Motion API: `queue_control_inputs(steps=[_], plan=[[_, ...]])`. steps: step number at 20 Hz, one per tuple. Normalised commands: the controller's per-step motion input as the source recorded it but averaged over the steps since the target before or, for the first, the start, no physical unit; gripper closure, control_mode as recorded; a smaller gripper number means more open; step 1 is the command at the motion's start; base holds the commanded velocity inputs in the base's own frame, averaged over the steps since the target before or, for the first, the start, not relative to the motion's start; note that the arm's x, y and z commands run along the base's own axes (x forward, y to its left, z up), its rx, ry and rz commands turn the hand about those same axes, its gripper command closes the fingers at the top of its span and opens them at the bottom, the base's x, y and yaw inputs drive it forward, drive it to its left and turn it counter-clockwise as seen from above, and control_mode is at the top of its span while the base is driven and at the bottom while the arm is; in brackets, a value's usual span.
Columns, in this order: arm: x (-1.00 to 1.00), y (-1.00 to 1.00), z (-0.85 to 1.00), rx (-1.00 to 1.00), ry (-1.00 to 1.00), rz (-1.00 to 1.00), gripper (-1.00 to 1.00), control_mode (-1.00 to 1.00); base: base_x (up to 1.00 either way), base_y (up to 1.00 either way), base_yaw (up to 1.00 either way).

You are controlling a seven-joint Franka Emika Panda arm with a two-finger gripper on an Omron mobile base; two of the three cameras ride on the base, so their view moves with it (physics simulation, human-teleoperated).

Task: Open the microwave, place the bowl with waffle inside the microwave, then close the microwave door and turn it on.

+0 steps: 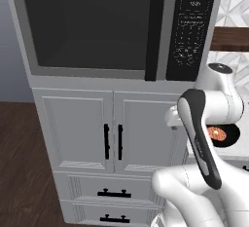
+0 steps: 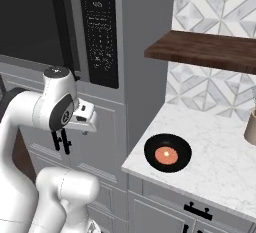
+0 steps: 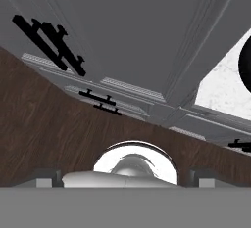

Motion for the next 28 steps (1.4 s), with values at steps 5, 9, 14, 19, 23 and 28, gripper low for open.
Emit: queue_control_inputs(steps=[5, 9, 14, 19, 23, 28], plan=[[-0.13, 0.01, 0.5, -0.01, -0.15, 0.01, -1.0, -1.0, 0.0, 0.0, 0.0], [-0.02, 0.02, 0.63, -0.03, -0.16, 0.0, -1.0, -1.0, 0.0, 0.0, 0.0], [0.0, 0.04, 0.43, -0.02, -0.12, 0.0, -1.0, -1.0, 0.0, 0.0, 0.0], [0.0, 0.04, 0.2, -0.01, -0.07, 0.0, -1.0, -1.0, 0.0, 0.0, 0.0], [0.0, 0.06, 0.1, -0.01, -0.03, 0.0, -1.0, -1.0, 0.0, 0.0, 0.0], [0.04, 0.03, 0.16, -0.01, -0.05, -0.03, -1.0, -1.0, 0.0, 0.0, 0.0]])
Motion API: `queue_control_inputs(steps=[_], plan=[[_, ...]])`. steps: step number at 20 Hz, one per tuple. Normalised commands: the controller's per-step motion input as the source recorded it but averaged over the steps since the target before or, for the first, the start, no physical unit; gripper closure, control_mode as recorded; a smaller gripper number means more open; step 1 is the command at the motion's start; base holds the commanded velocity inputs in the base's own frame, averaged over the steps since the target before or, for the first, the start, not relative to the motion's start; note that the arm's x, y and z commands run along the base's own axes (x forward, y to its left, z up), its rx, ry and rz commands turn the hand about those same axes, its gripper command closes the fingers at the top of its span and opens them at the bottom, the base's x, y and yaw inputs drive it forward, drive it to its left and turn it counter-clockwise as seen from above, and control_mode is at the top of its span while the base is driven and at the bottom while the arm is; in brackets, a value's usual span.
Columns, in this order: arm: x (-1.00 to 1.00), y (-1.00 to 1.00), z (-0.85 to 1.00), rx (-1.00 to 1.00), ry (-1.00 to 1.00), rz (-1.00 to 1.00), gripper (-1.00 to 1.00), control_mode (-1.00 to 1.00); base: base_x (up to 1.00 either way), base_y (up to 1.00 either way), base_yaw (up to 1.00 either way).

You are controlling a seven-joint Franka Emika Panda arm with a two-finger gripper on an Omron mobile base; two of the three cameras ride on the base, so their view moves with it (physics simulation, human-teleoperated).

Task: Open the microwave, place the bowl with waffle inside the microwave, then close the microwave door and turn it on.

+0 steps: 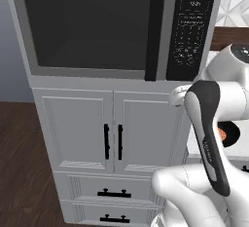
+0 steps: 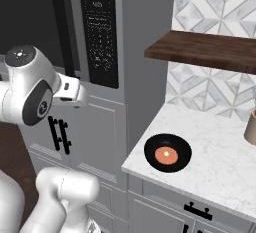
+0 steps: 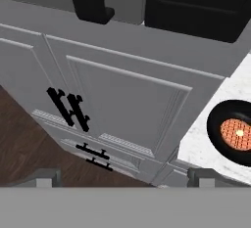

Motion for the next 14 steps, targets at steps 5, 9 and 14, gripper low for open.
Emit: queue_control_inputs(steps=[5, 9, 14], plan=[[0.12, 0.3, 0.32, -0.07, -0.07, -0.1, -1.0, -1.0, 0.0, 0.0, 0.0], [0.24, 0.32, 0.33, -0.07, -0.05, -0.05, -1.0, -1.0, 0.0, 0.0, 0.0], [0.36, 0.25, 0.29, -0.08, -0.03, -0.02, -1.0, -1.0, 0.0, 0.0, 0.0]])
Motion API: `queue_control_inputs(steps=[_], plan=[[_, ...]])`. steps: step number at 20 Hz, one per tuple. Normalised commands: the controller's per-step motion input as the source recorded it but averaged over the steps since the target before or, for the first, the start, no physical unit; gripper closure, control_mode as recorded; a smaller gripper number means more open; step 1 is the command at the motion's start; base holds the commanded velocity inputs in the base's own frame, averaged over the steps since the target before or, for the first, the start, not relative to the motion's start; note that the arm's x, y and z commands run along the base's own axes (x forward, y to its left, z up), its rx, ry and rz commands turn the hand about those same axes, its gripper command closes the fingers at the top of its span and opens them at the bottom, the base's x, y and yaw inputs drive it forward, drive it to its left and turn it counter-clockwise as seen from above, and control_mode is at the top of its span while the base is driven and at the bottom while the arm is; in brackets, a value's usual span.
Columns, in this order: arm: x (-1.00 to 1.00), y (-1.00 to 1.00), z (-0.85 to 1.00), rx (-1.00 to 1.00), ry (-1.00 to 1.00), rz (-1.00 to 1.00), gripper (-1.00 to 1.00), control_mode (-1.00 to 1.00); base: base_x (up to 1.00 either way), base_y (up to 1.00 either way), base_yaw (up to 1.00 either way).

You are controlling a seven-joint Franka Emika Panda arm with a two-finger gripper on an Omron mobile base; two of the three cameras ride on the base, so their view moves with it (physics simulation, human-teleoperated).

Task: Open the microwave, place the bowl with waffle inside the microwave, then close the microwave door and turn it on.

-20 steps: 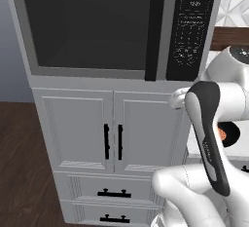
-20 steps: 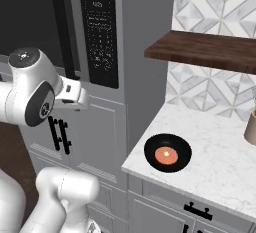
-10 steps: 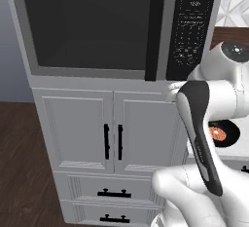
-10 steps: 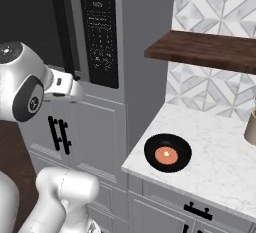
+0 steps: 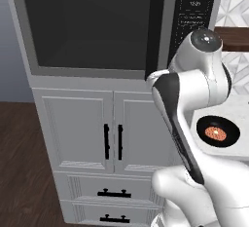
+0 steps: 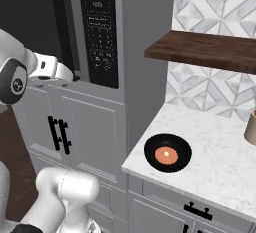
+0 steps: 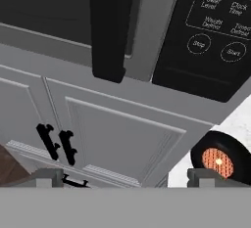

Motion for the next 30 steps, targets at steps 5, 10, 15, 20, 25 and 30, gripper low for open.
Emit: queue_control_inputs(steps=[5, 10, 15, 20, 25, 30], plan=[[0.38, 0.16, 0.15, -0.1, -0.13, -0.02, -1.0, -1.0, 0.0, 0.0, 0.0], [0.47, 0.01, 0.02, -0.11, -0.15, -0.07, -1.0, -1.0, 0.0, 0.0, 0.0], [0.5, 0.02, 0.0, -0.06, -0.09, -0.03, -1.0, -1.0, 0.0, 0.0, 0.0], [0.52, 0.01, 0.0, -0.01, -0.03, -0.02, -1.0, -1.0, 0.0, 0.0, 0.0], [0.46, 0.08, 0.0, 0.0, -0.08, -0.05, -1.0, -1.0, 0.0, 0.0, 0.0], [0.43, 0.02, 0.0, 0.0, -0.07, -0.09, -1.0, -1.0, 0.0, 0.0, 0.0]])
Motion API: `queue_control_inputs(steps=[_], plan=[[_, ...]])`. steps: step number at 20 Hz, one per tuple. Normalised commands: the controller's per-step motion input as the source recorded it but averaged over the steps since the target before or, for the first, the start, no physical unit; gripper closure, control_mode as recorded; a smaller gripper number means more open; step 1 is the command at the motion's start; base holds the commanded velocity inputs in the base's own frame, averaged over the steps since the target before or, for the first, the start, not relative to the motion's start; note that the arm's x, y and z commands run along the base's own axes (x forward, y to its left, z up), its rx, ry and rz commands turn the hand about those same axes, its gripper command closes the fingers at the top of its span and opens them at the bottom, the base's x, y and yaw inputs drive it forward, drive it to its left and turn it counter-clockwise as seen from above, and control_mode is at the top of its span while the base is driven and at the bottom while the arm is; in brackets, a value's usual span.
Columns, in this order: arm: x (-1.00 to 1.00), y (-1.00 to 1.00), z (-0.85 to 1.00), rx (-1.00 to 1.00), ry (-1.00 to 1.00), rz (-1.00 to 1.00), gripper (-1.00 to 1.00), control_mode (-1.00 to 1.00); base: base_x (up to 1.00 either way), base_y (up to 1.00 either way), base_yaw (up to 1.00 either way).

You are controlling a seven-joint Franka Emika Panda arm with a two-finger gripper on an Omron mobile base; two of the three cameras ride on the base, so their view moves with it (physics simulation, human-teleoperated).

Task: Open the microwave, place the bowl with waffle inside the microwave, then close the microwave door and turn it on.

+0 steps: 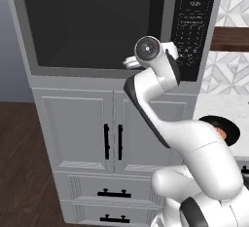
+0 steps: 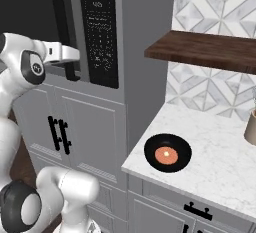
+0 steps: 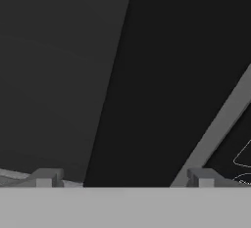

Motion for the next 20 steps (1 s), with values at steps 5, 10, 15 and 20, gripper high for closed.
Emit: queue_control_inputs(steps=[5, 10, 15, 20], plan=[[0.44, 0.0, 0.0, 0.0, -0.06, -0.09, -1.0, -1.0, 0.0, 0.0, 0.0], [0.37, 0.0, -0.13, 0.0, -0.1, -0.03, -1.0, -1.0, 0.0, 0.0, 0.0], [0.5, -0.08, -0.41, 0.05, -0.03, 0.0, 1.0, -1.0, 0.0, 0.0, 0.0], [0.83, 0.0, -0.56, 0.05, -0.01, 0.0, 1.0, -1.0, 0.0, 0.0, 0.0]])
